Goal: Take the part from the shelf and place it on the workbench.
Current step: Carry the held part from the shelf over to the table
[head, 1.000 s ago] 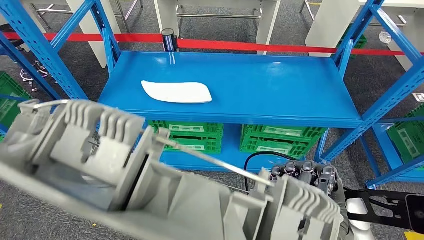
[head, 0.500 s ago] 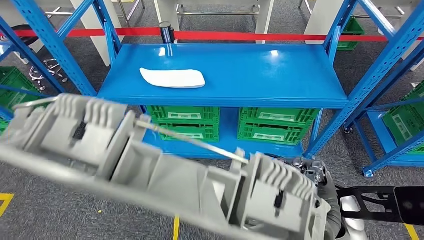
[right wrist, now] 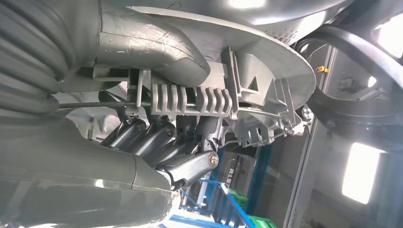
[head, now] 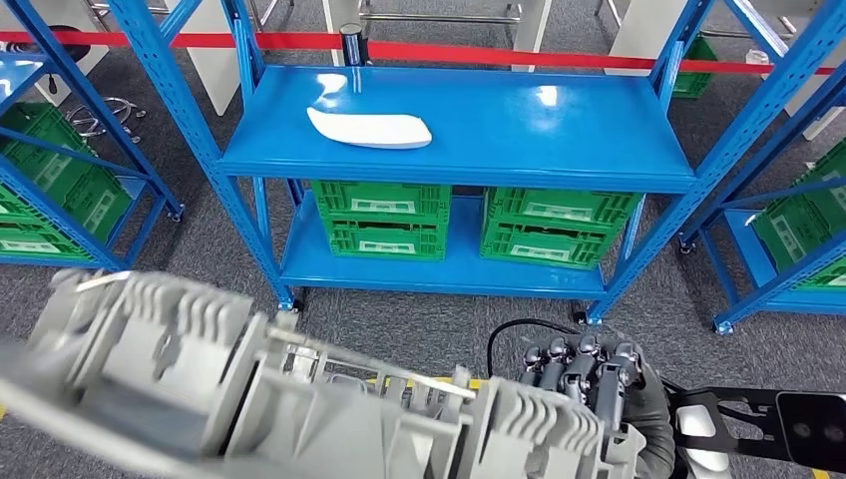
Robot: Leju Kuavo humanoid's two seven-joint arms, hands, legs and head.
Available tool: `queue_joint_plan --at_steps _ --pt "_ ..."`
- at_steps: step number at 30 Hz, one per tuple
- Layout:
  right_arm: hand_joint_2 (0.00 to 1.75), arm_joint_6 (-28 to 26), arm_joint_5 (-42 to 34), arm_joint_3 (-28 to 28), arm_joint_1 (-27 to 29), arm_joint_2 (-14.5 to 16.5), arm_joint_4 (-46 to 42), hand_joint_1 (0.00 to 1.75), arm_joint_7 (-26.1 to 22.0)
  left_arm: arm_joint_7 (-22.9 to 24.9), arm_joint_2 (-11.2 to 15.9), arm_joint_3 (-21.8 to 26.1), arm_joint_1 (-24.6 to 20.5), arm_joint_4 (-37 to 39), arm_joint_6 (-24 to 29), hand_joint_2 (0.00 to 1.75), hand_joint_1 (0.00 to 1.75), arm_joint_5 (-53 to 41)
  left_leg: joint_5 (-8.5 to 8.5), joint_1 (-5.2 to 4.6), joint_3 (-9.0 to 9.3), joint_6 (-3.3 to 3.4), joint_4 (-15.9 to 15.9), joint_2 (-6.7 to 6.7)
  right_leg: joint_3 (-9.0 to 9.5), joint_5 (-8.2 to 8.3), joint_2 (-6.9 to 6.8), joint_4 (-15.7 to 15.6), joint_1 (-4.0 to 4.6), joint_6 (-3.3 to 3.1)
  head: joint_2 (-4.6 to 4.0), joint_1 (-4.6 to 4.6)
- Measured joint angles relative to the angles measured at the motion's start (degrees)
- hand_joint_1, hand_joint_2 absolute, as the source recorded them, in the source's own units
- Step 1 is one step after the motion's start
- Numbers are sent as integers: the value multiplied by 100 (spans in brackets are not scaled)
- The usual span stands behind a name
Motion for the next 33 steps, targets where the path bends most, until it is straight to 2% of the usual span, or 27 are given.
queue_joint_plan --at_steps 1,3,4,5,7,8,9,10,12,13,14,15,16,17,19,20,22,23,24,25,27,28,29,30,31,32,33 --pt "175 -10 21 -1 -5 -7 10 169 -8 -11 -5 0 -14 20 21 175 0 -5 59 -6 -87 -10 25 -2 285 119 -1 -340 4 29 0 0" --pt "175 -21 46 -1 -13 -15 18 169 -13 -25 -16 -1 -27 53 49 175 0 -15 156 -23 -227 -51 96 -6 925 138 -2 -1246 32 -21 0 -7" --pt "175 -24 52 -2 -14 -19 20 169 -14 -29 -19 -2 -31 63 56 175 0 -18 198 -27 -265 -79 125 -6 1113 87 1 -1564 49 -67 0 -10" --pt "175 -26 55 -2 -15 -25 22 169 -15 -32 -21 -2 -33 72 58 175 0 -19 243 -24 -290 -113 138 -5 1184 38 5 -1720 72 -113 0 -8" --pt "175 -28 56 1 -20 -32 29 169 -19 -45 -22 0 -36 83 58 175 0 -23 330 -8 -328 -185 130 -8 1093 101 10 -1737 71 -189 0 1" --pt "175 -31 57 4 -26 -34 32 169 -20 -63 -24 2 -32 89 56 175 0 -31 266 4 -375 -226 169 -16 1031 162 4 -1732 59 -236 0 1" --pt "175 -34 60 8 -30 -34 35 169 -21 -89 -25 3 -27 93 54 175 0 -43 91 14 -436 -267 285 -24 962 234 -4 -1739 39 -279 0 -7" --pt "175 -42 65 13 -36 -33 37 169 -21 -125 -24 3 -26 98 55 175 0 -64 -204 37 -516 -308 533 -30 879 314 -12 -1741 24 -304 0 -12" --pt "175 -77 81 26 -44 -30 36 169 -15 -214 -22 2 -40 121 77 175 0 -130 -805 71 -665 -382 1260 -33 715 461 -18 -1734 29 -320 0 -28" --pt "175 -99 94 36 -51 -28 36 169 -9 -253 -23 2 -58 138 101 175 0 -167 -933 87 -693 -403 1597 -33 630 534 -19 -1724 32 -314 0 -30" --pt "175 -120 106 47 -59 -27 35 169 -5 -279 -25 2 -76 155 128 175 0 -201 -899 96 -646 -411 1775 -33 543 602 -18 -1709 36 -304 0 -31" --pt "175 -136 117 59 -68 -27 33 169 -2 -296 -25 1 -94 168 150 175 0 -229 -766 101 -501 -405 1751 -33 454 665 -16 -1688 39 -291 0 -31" --pt "175 -148 123 71 -77 -27 31 169 -1 -304 -23 0 -109 173 161 175 0 -250 -615 101 -254 -386 1519 -36 366 724 -12 -1665 44 -280 0 -33" --pt "175 -160 125 82 -84 -27 25 169 -1 -310 -15 -1 -122 169 163 175 0 -263 -553 95 72 -352 1111 -42 296 776 -9 -1645 49 -264 0 -32" --pt "175 -179 132 102 -113 -27 8 169 1 -316 -1 -1 -136 146 150 175 0 -263 -642 69 633 -275 295 -51 221 877 -9 -1632 63 -214 0 -27" --pt "175 -189 136 110 -133 -27 0 169 4 -316 4 -1 -140 129 133 175 0 -259 -712 48 757 -236 68 -52 210 927 -13 -1640 62 -180 0 -35" --pt "175 -208 136 125 -166 -30 -14 169 20 -319 10 0 -140 96 80 175 0 -262 -646 28 728 -149 -30 -42 185 1028 -22 -1671 57 -108 0 -50" --pt "175 -217 135 133 -177 -34 -21 169 36 -323 11 -1 -147 84 63 175 0 -271 -570 31 679 -101 -62 -30 144 1004 -17 -1643 57 -98 0 -59" --pt "175 -228 137 142 -188 -39 -28 169 57 -328 11 -1 -159 79 62 175 0 -290 -477 42 611 -51 -90 -18 77 875 -12 -1534 58 -112 0 -48" --pt "175 -239 142 153 -198 -47 -31 169 79 -336 7 -2 -172 84 82 175 0 -312 -382 56 530 -18 -115 -8 -10 648 -7 -1315 57 -146 0 -39" --pt "175 -261 152 177 -213 -66 -33 169 114 -363 -2 -5 -196 119 158 175 0 -362 -216 50 343 14 -107 4 -197 91 0 -591 49 -193 0 -22" --pt "175 -267 154 188 -214 -78 -32 169 122 -377 -7 -6 -203 150 202 175 0 -380 -137 47 246 11 -96 7 -248 -60 0 -231 44 -167 0 -21" --pt "175 -272 155 199 -218 -89 -32 169 127 -391 -13 -7 -212 185 244 175 0 -396 -61 46 142 6 -78 11 -238 -89 0 13 38 -108 0 -21" --pt "175 -275 155 209 -227 -100 -31 169 130 -400 -19 -7 -222 225 282 175 0 -414 10 48 27 -5 -51 15 -137 -7 0 63 27 -31 0 -19" --pt "175 -278 155 220 -242 -108 -31 169 134 -411 -26 -7 -231 268 323 175 0 -427 72 51 -86 -22 -14 18 68 123 0 -107 13 41 0 -20" --pt "175 -282 155 230 -263 -114 -32 169 138 -421 -31 -7 -242 308 361 175 0 -438 124 53 -191 -45 38 19 364 214 -1 -459 -2 86 0 -19" --pt "175 -288 155 242 -289 -118 -32 169 144 -432 -35 -7 -254 345 402 175 0 -448 167 48 -289 -72 101 17 699 200 0 -926 -3 88 0 -17"
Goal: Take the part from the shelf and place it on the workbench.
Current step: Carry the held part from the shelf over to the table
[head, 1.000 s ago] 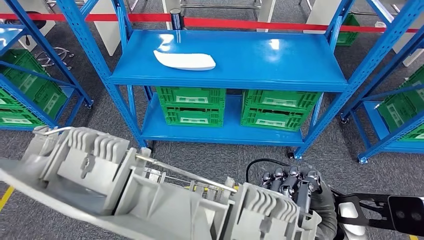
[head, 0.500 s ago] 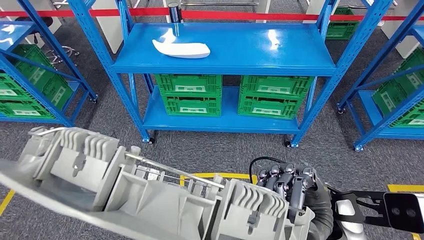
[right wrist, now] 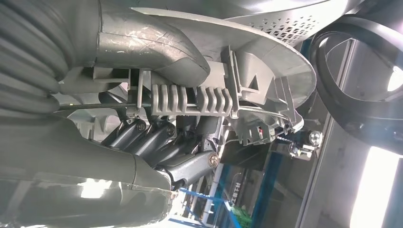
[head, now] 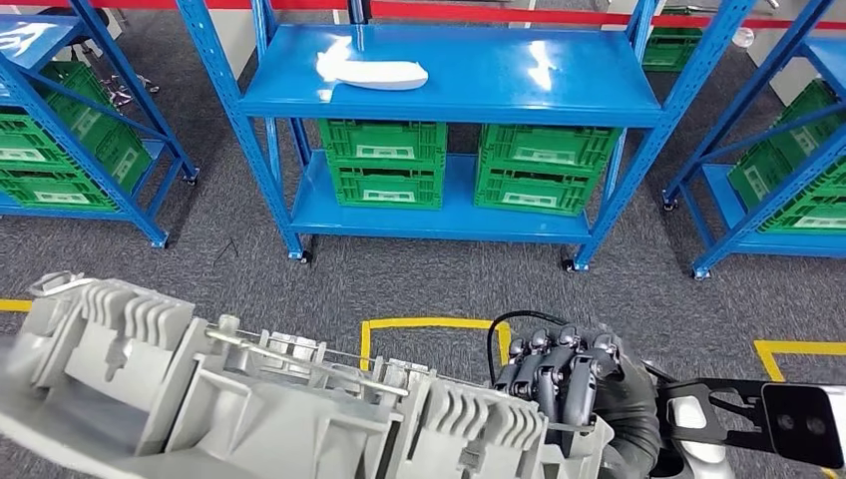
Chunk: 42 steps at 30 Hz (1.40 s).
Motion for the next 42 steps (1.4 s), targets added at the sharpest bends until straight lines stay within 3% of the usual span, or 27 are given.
queue_joint_plan --at_steps 2,3,5,6,7,9,10,11,12,14,16,17,19,21,22,25,26,27,28,30,32,33,35,37,39,41,42 --pt "175 -19 -1 17 -39 -8 -1 169 20 -22 -4 1 -28 66 79 175 0 -8 84 -13 -112 -64 87 -4 389 -140 11 -632 15 -85 0 -8" --pt "175 -28 -2 25 -48 -12 -2 169 32 -31 -5 2 -40 97 117 175 0 -18 131 -15 -139 -97 101 -7 422 -193 17 -744 33 -142 0 -14" --pt "175 -39 -4 36 -53 -20 -2 169 48 -42 -8 4 -53 158 174 175 0 -46 153 9 -180 -162 122 -14 318 -123 13 -725 22 -245 0 -16" --pt "175 -41 -6 41 -52 -22 -2 169 50 -44 -9 5 -54 190 191 175 0 -62 25 24 -218 -198 203 -20 267 -68 3 -720 13 -295 0 -20" --pt "175 -42 -9 45 -52 -23 -1 169 50 -47 -10 6 -56 219 202 175 0 -70 -215 38 -278 -234 390 -25 207 -3 -6 -720 2 -336 0 -20" --pt "175 -41 -19 55 -51 -28 -1 169 49 -57 -10 5 -65 269 209 175 0 -78 -833 55 -431 -292 1062 -29 67 132 -13 -711 7 -374 0 -23" --pt "175 -40 -25 60 -50 -32 -1 169 47 -67 -9 4 -71 293 211 175 0 -83 -1036 58 -492 -307 1439 -29 -13 202 -11 -702 11 -374 0 -24" --pt "175 -37 -30 66 -48 -37 0 169 45 -77 -9 4 -74 314 214 175 0 -89 -1099 59 -495 -311 1706 -29 -98 270 -9 -691 15 -368 0 -23" --pt "175 -32 -34 72 -47 -42 1 169 44 -87 -9 4 -76 334 216 175 0 -96 -1052 59 -423 -305 1812 -29 -181 331 -5 -678 19 -358 0 -24" --pt "175 -24 -37 83 -45 -49 1 169 42 -98 -7 2 -83 361 221 175 0 -102 -782 50 69 -248 1325 -42 -334 443 5 -661 32 -334 0 -24" --pt "175 -19 -38 92 -48 -52 -1 169 39 -105 2 1 -99 371 227 175 0 -101 -760 20 700 -156 434 -69 -426 542 7 -657 47 -291 0 -21" --pt "175 -16 -39 96 -50 -54 -1 169 38 -108 6 3 -105 372 232 175 0 -101 -806 -5 881 -120 141 -79 -446 590 2 -664 43 -255 0 -20" --pt "175 -13 -44 104 -52 -57 -1 169 24 -117 12 6 -111 374 248 175 0 -105 -814 -52 950 -64 -80 -80 -472 696 -8 -698 27 -168 0 -23" --pt "175 -9 -49 105 -51 -66 0 169 -13 -138 14 5 -122 380 257 175 0 -119 -668 -39 882 19 -155 -52 -545 671 -4 -658 19 -138 0 -19" --pt "175 -5 -51 102 -52 -71 1 169 -35 -156 14 4 -133 386 261 175 0 -132 -581 -26 825 57 -195 -36 -625 524 1 -506 24 -158 0 -6" --pt "175 10 -50 96 -34 -83 1 169 -77 -211 3 2 -153 420 270 175 0 -191 -373 -27 594 107 -203 -12 -948 -184 10 532 18 -227 0 26" --pt "175 14 -48 97 -25 -85 3 169 -80 -225 0 2 -154 434 271 175 0 -210 -314 -33 504 108 -189 -7 -995 -290 10 844 14 -199 0 28" --pt "175 16 -44 97 -20 -88 4 169 -82 -238 -1 2 -155 448 271 175 0 -222 -257 -36 411 104 -168 -2 -963 -287 10 997 11 -144 0 28" --pt "175 18 -39 97 -18 -91 6 169 -83 -251 -2 2 -156 462 271 175 0 -235 -206 -35 318 94 -140 2 -833 -194 9 950 6 -75 0 30" --pt "175 22 -25 95 -21 -96 7 169 -86 -288 -4 2 -156 484 263 175 0 -274 -131 -28 146 56 -50 3 -303 7 6 250 -13 17 0 31" --pt "175 27 -13 88 -18 -100 3 169 -92 -323 -5 2 -155 497 256 175 0 -305 -64 -41 5 -2 54 2 171 -25 16 -514 -2 -22 0 26" --pt "175 28 -8 84 -16 -102 2 169 -96 -339 -4 3 -154 499 256 175 0 -314 -27 -50 -40 -31 85 1 257 -82 23 -686 11 -64 0 25" --pt "175 29 2 78 -8 -106 0 169 -105 -378 -3 4 -151 504 262 175 0 -353 52 -51 -97 -90 102 -6 208 -55 27 -709 15 -154 0 22" --pt "175 25 14 76 -9 -107 -1 169 -112 -419 -4 5 -146 510 271 175 0 -402 -119 -31 -182 -158 235 -22 116 32 15 -705 -8 -274 0 9" --pt "175 22 21 75 -9 -107 -1 169 -117 -443 -7 4 -145 517 274 175 0 -420 -647 -1 -334 -229 770 -30 13 137 3 -701 -10 -357 0 -13" --pt "175 21 25 74 -4 -107 -1 169 -118 -451 -7 3 -146 531 274 175 0 -422 -1095 24 -478 -269 1547 -30 -127 247 0 -684 8 -375 0 -23" --pt "175 21 27 73 2 -107 -1 169 -120 -454 -7 3 -146 540 275 175 0 -424 -1141 29 -466 -271 1777 -30 -201 298 1 -672 19 -372 0 -23"
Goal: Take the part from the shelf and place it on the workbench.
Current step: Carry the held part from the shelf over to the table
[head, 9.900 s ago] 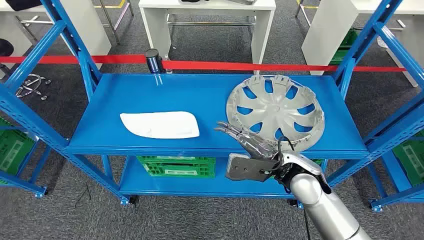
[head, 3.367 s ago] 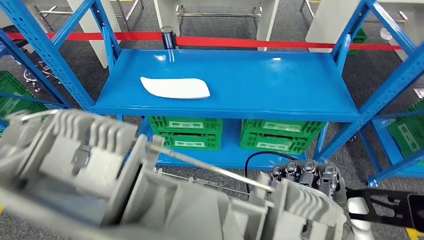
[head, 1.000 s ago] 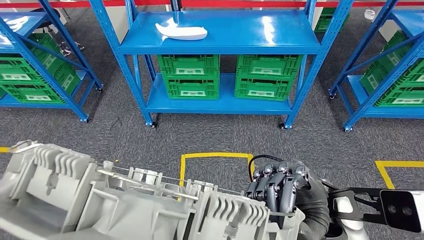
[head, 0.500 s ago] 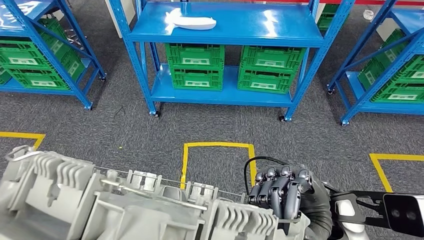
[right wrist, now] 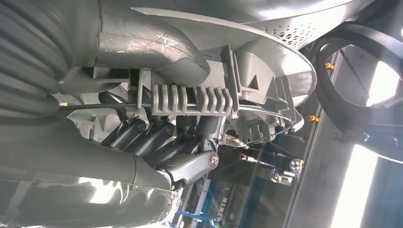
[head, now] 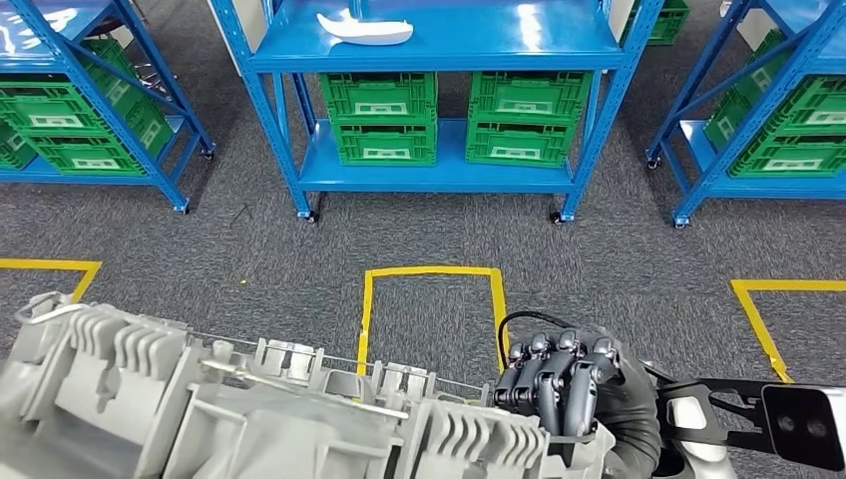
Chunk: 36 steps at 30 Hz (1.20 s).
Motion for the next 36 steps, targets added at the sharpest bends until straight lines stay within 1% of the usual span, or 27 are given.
queue_joint_plan --at_steps 1,3,5,6,7,9,10,11,13,14,15,16,17,18,19,20,21,22,24,25,26,29,30,31,32,34,36 --pt "175 -1 2 -3 8 0 0 169 -2 -3 -1 -1 0 9 2 175 0 -2 73 2 111 10 22 -2 -69 47 2 12 12 3 0 -1" --pt "175 -2 9 -18 28 0 -8 169 -7 -12 4 -2 -4 19 4 175 0 -5 341 -16 643 94 -593 -21 -172 135 11 24 38 10 0 -1" --pt "175 -2 19 -39 46 -2 -38 169 -14 -29 18 -2 -14 18 0 175 0 -20 345 -59 1240 217 -1462 -46 -222 221 11 23 50 48 0 6" --pt "175 -1 20 -47 52 -4 -52 169 -20 -39 25 0 -17 17 -5 175 0 -32 291 -89 1402 263 -1729 -55 -236 262 6 18 35 89 0 8" --pt "175 1 19 -52 60 -6 -67 169 -26 -46 31 1 -17 17 -12 175 0 -46 258 -115 1460 285 -1853 -55 -250 306 1 10 20 132 0 6" --pt "175 14 15 -63 75 -13 -89 169 -38 -59 38 2 -16 16 -24 175 0 -75 388 -135 1413 320 -1943 -34 -296 364 1 -7 3 199 0 -2" --pt "175 23 14 -69 79 -17 -99 169 -40 -63 39 1 -20 15 -30 175 0 -90 487 -121 1375 349 -2000 -18 -356 282 5 61 12 191 0 2" --pt "175 34 12 -76 79 -26 -107 169 -45 -70 38 1 -23 15 -39 175 0 -106 592 -103 1317 375 -2056 0 -441 107 10 232 25 167 0 12" --pt "175 51 10 -81 80 -43 -109 169 -57 -90 31 -1 -25 16 -61 175 0 -144 756 -79 1162 403 -2088 23 -657 -415 16 897 17 113 0 31" --pt "175 55 11 -82 83 -52 -109 169 -64 -104 27 -1 -25 17 -73 175 0 -164 821 -79 1066 398 -2077 31 -730 -595 16 1270 3 128 0 35" --pt "175 56 17 -83 85 -61 -109 169 -74 -124 23 -1 -25 17 -85 175 0 -191 885 -75 967 389 -2057 37 -747 -657 16 1545 -16 180 0 35" --pt "175 54 27 -84 84 -69 -109 169 -90 -147 22 0 -25 16 -98 175 0 -224 946 -67 859 372 -2024 42 -682 -602 16 1656 -35 261 0 35" --pt "175 50 39 -85 84 -77 -110 169 -110 -168 23 -1 -25 14 -113 175 0 -256 997 -52 743 347 -1972 45 -520 -465 14 1559 -57 355 0 35" --pt "175 46 51 -86 82 -83 -111 169 -130 -188 24 0 -25 6 -131 175 0 -286 1039 -37 625 316 -1899 46 -268 -333 14 1277 -81 436 0 36" --pt "175 43 62 -87 77 -85 -116 169 -144 -203 27 0 -24 -15 -150 175 0 -307 1070 -31 506 283 -1808 44 52 -308 14 861 -97 480 0 41" --pt "175 40 68 -90 77 -88 -126 169 -151 -212 28 1 -23 -41 -169 175 0 -318 1097 -28 410 248 -1720 41 327 -359 17 474 -96 454 1 39" --pt "175 36 74 -94 76 -92 -134 169 -153 -220 30 1 -21 -71 -186 175 0 -325 1128 -33 344 213 -1649 37 494 -447 20 194 -90 403 1 37" --pt "175 33 77 -98 76 -97 -143 169 -156 -226 32 1 -17 -97 -198 175 0 -334 1172 -33 298 178 -1613 32 560 -529 23 55 -66 334 1 33" --pt "175 29 78 -105 77 -105 -148 169 -161 -232 34 3 -11 -125 -207 175 0 -349 1263 -8 251 112 -1598 17 457 -486 13 67 -53 200 0 25" --pt "175 29 77 -106 76 -106 -149 169 -162 -232 34 4 -7 -132 -208 175 0 -356 1196 9 215 81 -1556 9 402 -428 2 83 -52 142 0 19" --pt "175 29 77 -108 75 -107 -150 169 -163 -232 34 6 -2 -138 -209 175 0 -360 1008 22 168 53 -1431 3 336 -362 -11 83 -64 87 0 14" --pt "175 29 77 -115 75 -105 -151 169 -163 -233 37 7 7 -143 -209 175 0 -366 96 39 -5 -17 -507 0 99 -136 -26 89 -49 18 0 -4" --pt "175 29 78 -116 77 -105 -151 169 -163 -232 38 6 6 -143 -209 175 0 -366 -32 40 -15 -23 -190 0 5 -53 -25 95 -37 19 0 -6" --pt "175 29 79 -117 79 -105 -151 169 -163 -231 39 6 5 -144 -207 175 0 -363 -11 40 44 -17 -13 0 -95 29 -23 102 -26 23 0 -4" --pt "175 29 84 -117 80 -106 -151 169 -163 -225 39 4 5 -150 -203 175 0 -356 111 37 190 3 -16 -3 -202 108 -20 109 -13 30 0 -6" --pt "175 29 103 -119 81 -106 -163 169 -162 -198 44 1 3 -190 -196 175 0 -310 300 12 800 97 -624 -25 -375 260 -11 117 3 49 0 -6" --pt "175 29 131 -118 79 -104 -186 169 -161 -178 52 0 -7 -245 -194 175 0 -256 172 -39 1442 192 -1495 -47 -454 390 -14 107 15 97 0 -2"
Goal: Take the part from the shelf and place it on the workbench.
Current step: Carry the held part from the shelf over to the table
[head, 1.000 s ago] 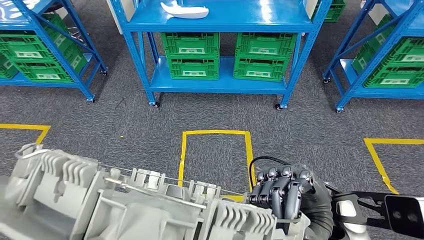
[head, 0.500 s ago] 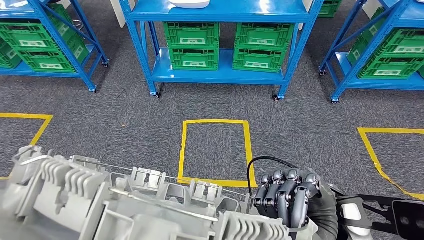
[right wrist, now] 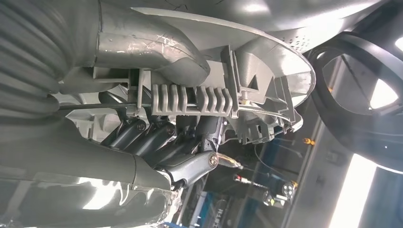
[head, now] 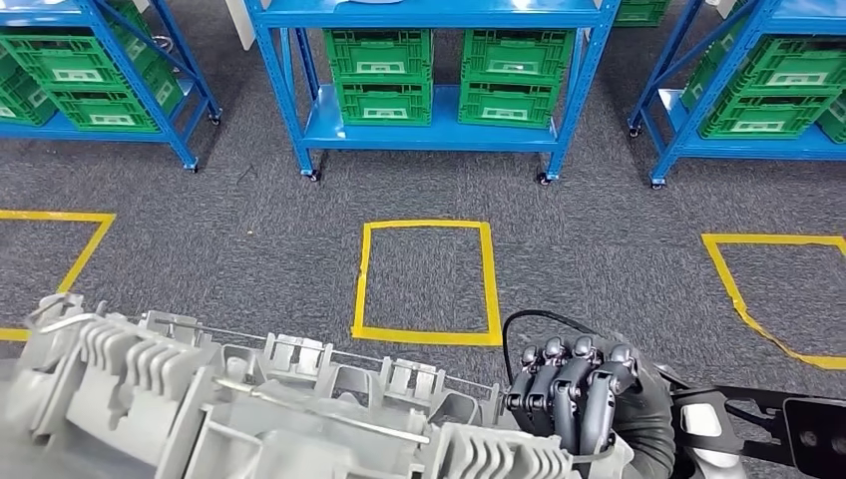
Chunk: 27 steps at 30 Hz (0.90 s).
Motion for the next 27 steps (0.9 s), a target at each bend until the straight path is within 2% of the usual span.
queue_joint_plan --at_steps 1,2,3,4,5,6,8,9,10,11,12,13,14,15,16,17,18,19,20,21,23,24,25,26,27 --pt "175 0 12 2 -1 2 -9 169 0 1 4 1 -4 -19 -2 175 0 18 -77 -30 149 31 -250 -5 -13 60 -7 -13 -10 35 0 -4" --pt "175 -1 25 4 -3 4 -16 169 -3 1 6 2 -6 -26 -3 175 0 28 -85 -57 184 48 -371 -1 -24 125 -15 -36 -16 78 0 -10" --pt "175 -5 51 5 -4 5 -22 169 -18 -2 7 3 -8 -28 -1 175 0 32 -7 -57 138 70 -390 7 -43 177 -20 -52 -31 109 0 -16" --pt "175 -11 92 5 -5 7 -28 169 -44 -7 4 3 -11 -27 5 175 0 27 85 -58 87 106 -424 19 -81 156 -15 -32 -39 118 0 -23" --pt "175 -19 148 4 -14 8 -34 169 -84 -17 0 2 -16 -25 20 175 0 13 190 -51 13 143 -453 34 -143 14 -8 78 -38 96 0 -15" --pt "175 -25 208 2 -28 7 -39 169 -131 -28 -7 2 -20 -18 35 175 0 -6 297 -39 -79 173 -478 50 -226 -229 -1 298 -36 54 0 -3" --pt "175 -28 281 2 -69 5 -46 169 -198 -52 -20 0 -26 2 64 175 0 -39 479 -53 -295 202 -467 76 -388 -800 7 1014 -33 -3 0 18" --pt "175 -28 298 2 -89 4 -49 169 -217 -62 -26 -1 -28 16 73 175 0 -52 567 -57 -406 199 -455 85 -422 -934 8 1373 -33 24 0 21" --pt "175 -28 317 2 -110 3 -51 169 -234 -71 -31 -1 -31 33 83 175 0 -66 652 -59 -521 193 -436 96 -398 -938 9 1621 -35 83 0 22" --pt "175 -28 347 3 -130 2 -51 169 -256 -79 -35 -1 -35 51 90 175 0 -82 732 -58 -642 183 -408 104 -287 -835 9 1691 -38 159 0 25" --pt "175 -29 390 3 -150 0 -51 169 -279 -84 -39 -1 -38 68 95 175 0 -98 804 -55 -770 167 -368 110 -71 -697 9 1540 -43 222 0 25" --pt "175 -32 440 3 -172 -1 -52 169 -300 -88 -43 -1 -42 85 100 175 0 -113 866 -52 -888 146 -313 114 245 -629 7 1185 -47 248 0 25" --pt "175 -35 485 4 -195 -2 -54 169 -314 -90 -45 -1 -46 98 104 175 0 -122 914 -58 -995 121 -249 115 607 -673 7 702 -40 236 0 25" --pt "175 -41 520 4 -212 -4 -58 169 -323 -91 -48 0 -50 110 110 175 0 -128 966 -64 -1072 92 -198 114 877 -773 8 285 -30 190 0 20" --pt "175 -46 544 5 -227 -6 -64 169 -333 -93 -49 1 -53 118 116 175 0 -132 1018 -68 -1123 63 -163 114 1042 -882 10 -8 -14 132 0 20" --pt "175 -49 556 7 -236 -8 -70 169 -345 -95 -50 1 -54 125 120 175 0 -133 1075 -69 -1155 31 -154 114 1082 -938 12 -144 6 76 0 16" --pt "175 -51 561 9 -239 -10 -75 169 -359 -96 -50 3 -54 131 126 175 0 -134 1135 -59 -1178 0 -160 112 1026 -912 10 -145 3 22 0 16" --pt "175 -51 563 15 -244 -11 -78 169 -373 -99 -50 4 -50 137 131 175 0 -136 1105 -43 -1211 -35 -139 104 971 -855 2 -143 -3 -27 0 19" --pt "175 -51 565 23 -249 -9 -80 169 -385 -102 -51 4 -45 145 140 175 0 -138 954 -26 -1255 -76 -51 92 908 -786 -6 -142 -14 -75 0 14" --pt "175 -51 567 31 -254 -7 -82 169 -393 -105 -52 5 -42 155 152 175 0 -138 692 -7 -1314 -117 136 79 832 -707 -14 -144 -29 -110 0 12" --pt "175 -50 571 41 -263 -2 -85 169 -402 -117 -53 4 -47 176 175 175 0 -135 44 30 -1444 -192 806 61 666 -549 -19 -137 -29 -139 0 4" --pt "175 -50 571 43 -265 -1 -85 169 -407 -124 -52 4 -54 188 181 175 0 -133 -131 47 -1485 -216 1170 57 577 -469 -17 -131 -28 -135 0 3" --pt "175 -50 569 44 -266 -1 -85 169 -416 -132 -52 4 -62 200 184 175 0 -132 -155 60 -1474 -229 1439 56 483 -388 -16 -123 -28 -124 0 3" --pt "175 -50 565 44 -266 -2 -85 169 -433 -138 -53 3 -68 211 186 175 0 -132 -51 70 -1387 -231 1540 55 384 -312 -14 -114 -28 -109 0 2" --pt "175 -50 561 44 -267 -3 -85 169 -455 -142 -53 2 -75 221 188 175 0 -132 113 77 -1196 -222 1435 52 289 -238 -11 -107 -28 -92 0 1"
